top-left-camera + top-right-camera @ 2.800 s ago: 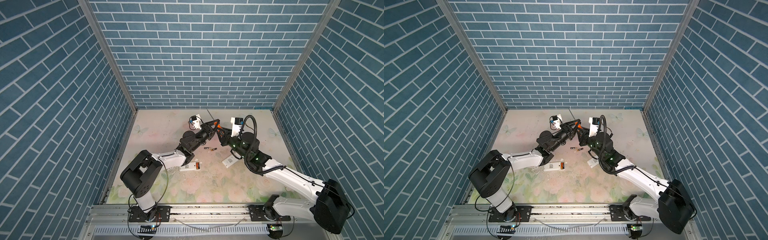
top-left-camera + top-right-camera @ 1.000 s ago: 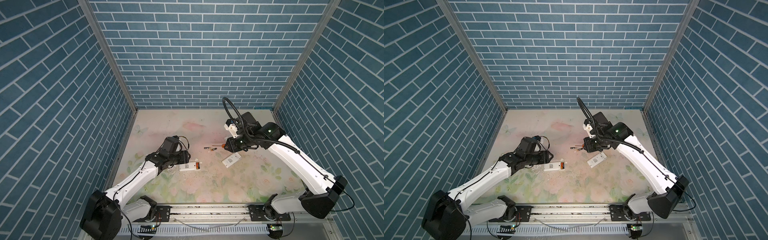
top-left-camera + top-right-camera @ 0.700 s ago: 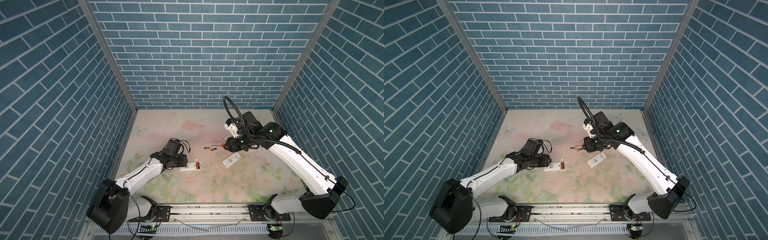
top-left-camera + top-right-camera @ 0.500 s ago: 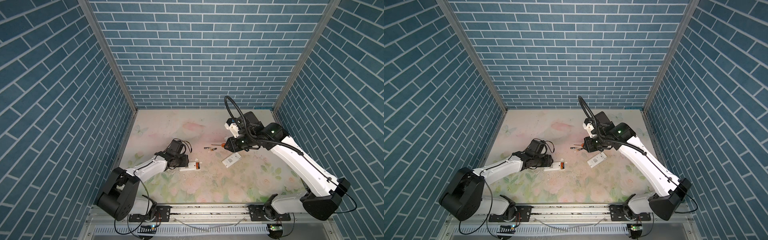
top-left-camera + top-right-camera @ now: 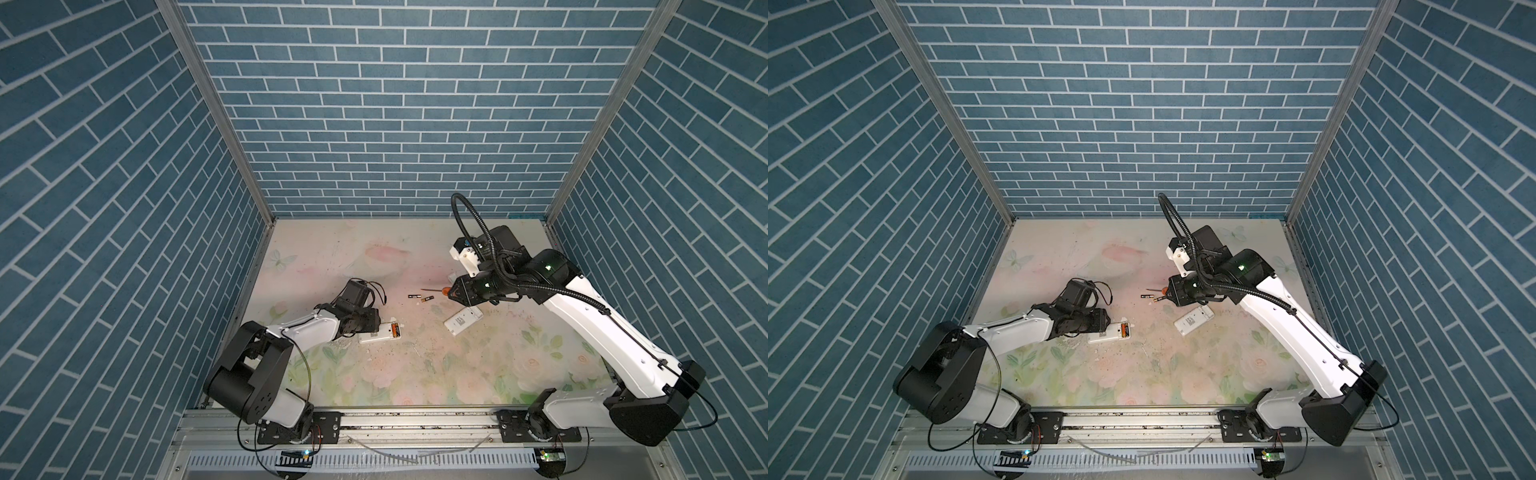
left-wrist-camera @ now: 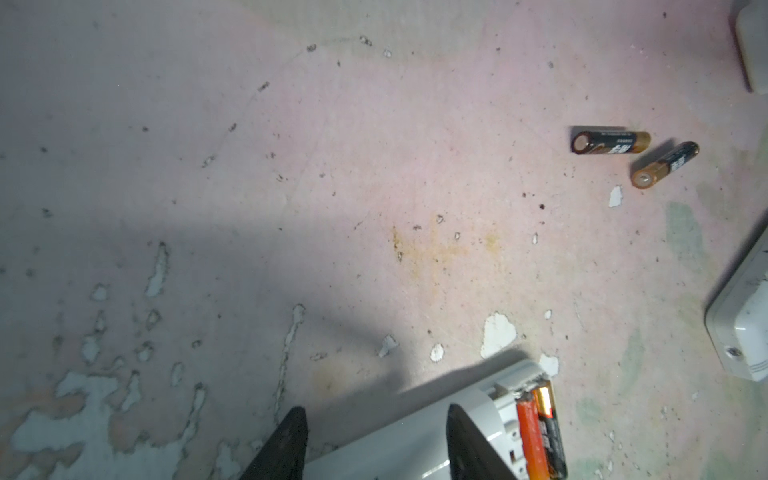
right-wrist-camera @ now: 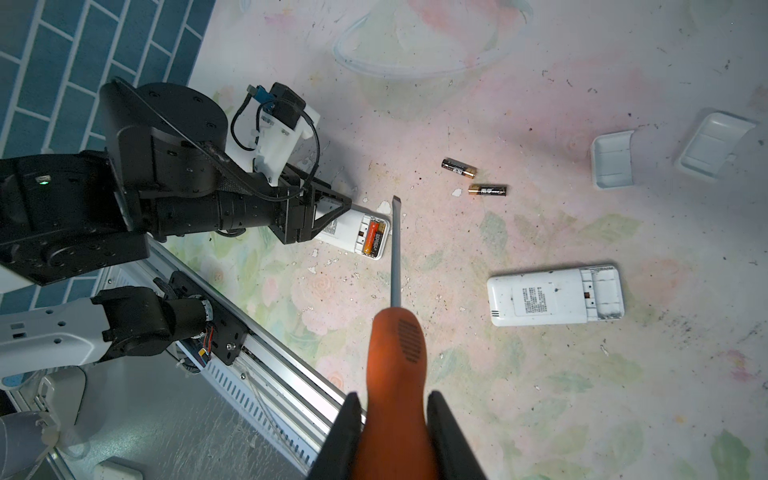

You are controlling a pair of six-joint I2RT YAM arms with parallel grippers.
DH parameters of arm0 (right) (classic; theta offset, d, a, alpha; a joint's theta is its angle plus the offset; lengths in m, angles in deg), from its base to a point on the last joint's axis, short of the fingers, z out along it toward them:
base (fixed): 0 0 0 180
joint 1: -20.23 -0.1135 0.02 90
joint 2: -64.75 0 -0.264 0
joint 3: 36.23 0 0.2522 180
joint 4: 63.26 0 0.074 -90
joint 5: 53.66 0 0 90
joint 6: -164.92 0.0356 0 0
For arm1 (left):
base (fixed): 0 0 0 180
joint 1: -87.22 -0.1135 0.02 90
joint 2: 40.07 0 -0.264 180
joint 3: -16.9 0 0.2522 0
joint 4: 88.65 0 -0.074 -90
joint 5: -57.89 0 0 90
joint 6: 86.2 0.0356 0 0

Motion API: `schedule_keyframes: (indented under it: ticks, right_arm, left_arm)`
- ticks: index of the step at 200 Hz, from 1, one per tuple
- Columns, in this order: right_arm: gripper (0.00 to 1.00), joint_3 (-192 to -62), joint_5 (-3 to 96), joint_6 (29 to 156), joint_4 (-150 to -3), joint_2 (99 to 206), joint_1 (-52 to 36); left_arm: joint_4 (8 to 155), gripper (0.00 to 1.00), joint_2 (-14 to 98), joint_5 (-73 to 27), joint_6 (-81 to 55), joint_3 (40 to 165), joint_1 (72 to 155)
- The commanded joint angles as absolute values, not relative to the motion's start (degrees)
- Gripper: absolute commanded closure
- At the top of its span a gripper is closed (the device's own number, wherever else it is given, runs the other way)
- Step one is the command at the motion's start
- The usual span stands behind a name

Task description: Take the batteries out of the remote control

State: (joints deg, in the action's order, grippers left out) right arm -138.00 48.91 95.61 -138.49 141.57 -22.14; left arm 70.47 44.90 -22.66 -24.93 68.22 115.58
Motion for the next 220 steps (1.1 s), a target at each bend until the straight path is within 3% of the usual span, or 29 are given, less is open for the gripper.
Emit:
schedule_keyframes:
  ticks: [1,67,139,175,186,190,198,210,220]
  right_arm:
    - [1.0,-137.19,49.72,95.22,-137.75,140.2,-22.31]
    - [1.0,-138.05,50.04,94.45,-137.93,141.43,-22.33]
    - [1.0,-144.5,49.45,89.61,-146.61,146.43,-22.29]
    - [1.0,-144.56,50.65,89.42,-147.03,147.61,-22.29]
    - [1.0,-144.56,50.66,89.68,-146.9,147.63,-22.33]
    - [1.0,-144.56,50.66,89.69,-146.81,147.55,-22.3]
    - [1.0,-144.4,50.66,89.86,-146.7,147.33,-22.31]
    - [1.0,-144.24,50.62,89.95,-146.58,146.98,-22.31]
    - [1.0,-144.13,50.66,90.04,-146.57,146.76,-22.31]
  left_arm:
    - [70.76,0.45,43.8,-21.66,-26.37,66.08,115.27]
    - [67.73,0.44,36.65,-20.95,-29.2,61.6,115.92]
    - [50.78,0.39,31.91,-22.21,-20.06,67.41,116.76]
    - [51.17,0.34,32.05,-22.75,-15.92,67.47,119.63]
    - [50.98,0.31,32.24,-23.61,-15.51,67.9,120.78]
    - [50.61,0.18,32.18,-24.47,-15.17,68.08,121.44]
    - [49.91,0.08,31.88,-26.98,-14.21,68.41,123.04]
    - [49.84,0.01,31.61,-28.51,-13.46,68.63,124.57]
    - [50.04,0.0,31.76,-28.66,-12.88,68.7,125.15]
